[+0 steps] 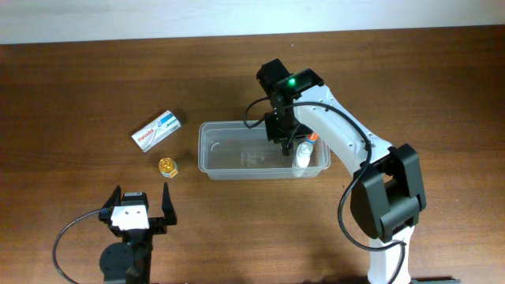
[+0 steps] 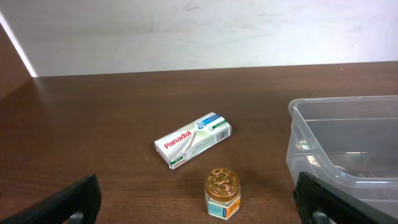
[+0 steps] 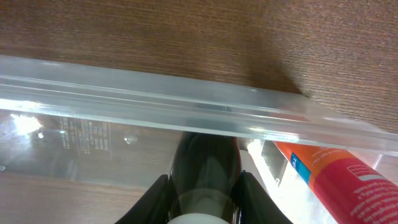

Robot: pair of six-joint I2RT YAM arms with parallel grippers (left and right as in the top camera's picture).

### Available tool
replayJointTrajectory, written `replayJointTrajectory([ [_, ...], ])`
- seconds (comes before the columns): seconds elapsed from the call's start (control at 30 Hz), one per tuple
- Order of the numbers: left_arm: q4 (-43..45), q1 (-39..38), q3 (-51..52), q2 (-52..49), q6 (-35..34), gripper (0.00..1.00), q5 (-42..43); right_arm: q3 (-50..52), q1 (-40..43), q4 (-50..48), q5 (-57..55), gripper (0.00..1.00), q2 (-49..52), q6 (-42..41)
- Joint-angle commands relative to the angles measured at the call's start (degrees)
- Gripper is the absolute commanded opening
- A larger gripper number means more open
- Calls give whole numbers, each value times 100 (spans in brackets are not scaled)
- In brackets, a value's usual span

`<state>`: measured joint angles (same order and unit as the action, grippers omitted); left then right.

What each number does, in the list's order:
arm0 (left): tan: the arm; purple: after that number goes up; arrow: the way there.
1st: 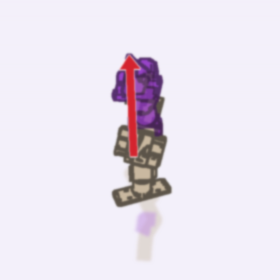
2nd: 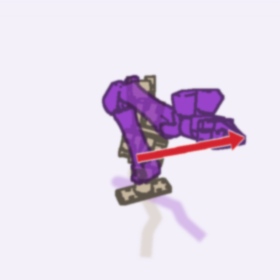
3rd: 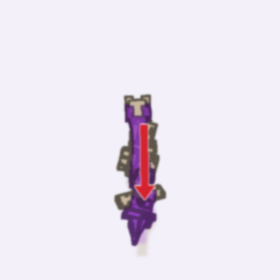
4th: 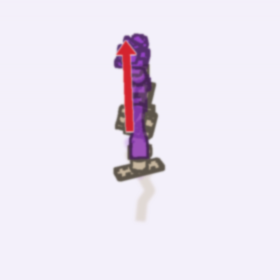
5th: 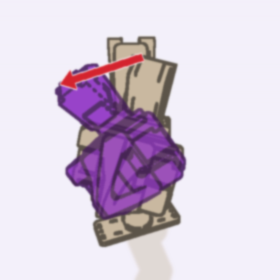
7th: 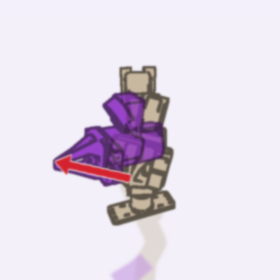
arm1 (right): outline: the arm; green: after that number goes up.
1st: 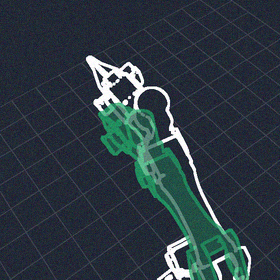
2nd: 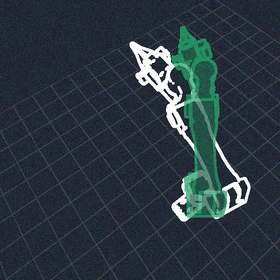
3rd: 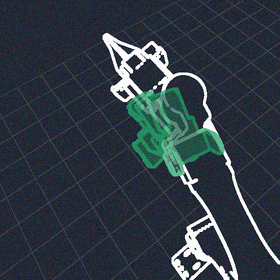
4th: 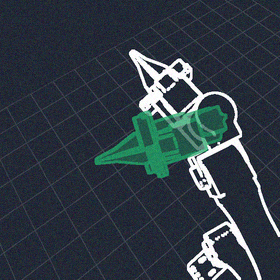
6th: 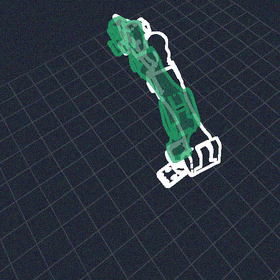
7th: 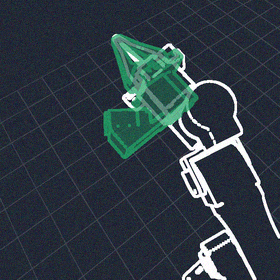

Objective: Pack container
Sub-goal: 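Lower the dark bottle into the container and open the right gripper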

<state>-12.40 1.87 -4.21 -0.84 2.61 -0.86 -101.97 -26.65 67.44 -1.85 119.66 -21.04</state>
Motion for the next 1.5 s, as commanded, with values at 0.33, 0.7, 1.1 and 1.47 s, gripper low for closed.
replayJointTrajectory([
  [0.33, 24, 28, 48, 39, 94, 99, -39, 15, 15, 26, -11, 35, -24, -48],
  [0.7, 24, 28, 48, 39, 94, 99, -39, 13, 15, 26, -11, 35, -24, -46],
  [1.1, 24, 28, 48, 39, 94, 99, -39, 13, 15, 31, -37, 22, -24, -46],
  [1.47, 24, 28, 48, 39, 94, 99, -39, 13, 46, -17, -201, 22, -24, -48],
])
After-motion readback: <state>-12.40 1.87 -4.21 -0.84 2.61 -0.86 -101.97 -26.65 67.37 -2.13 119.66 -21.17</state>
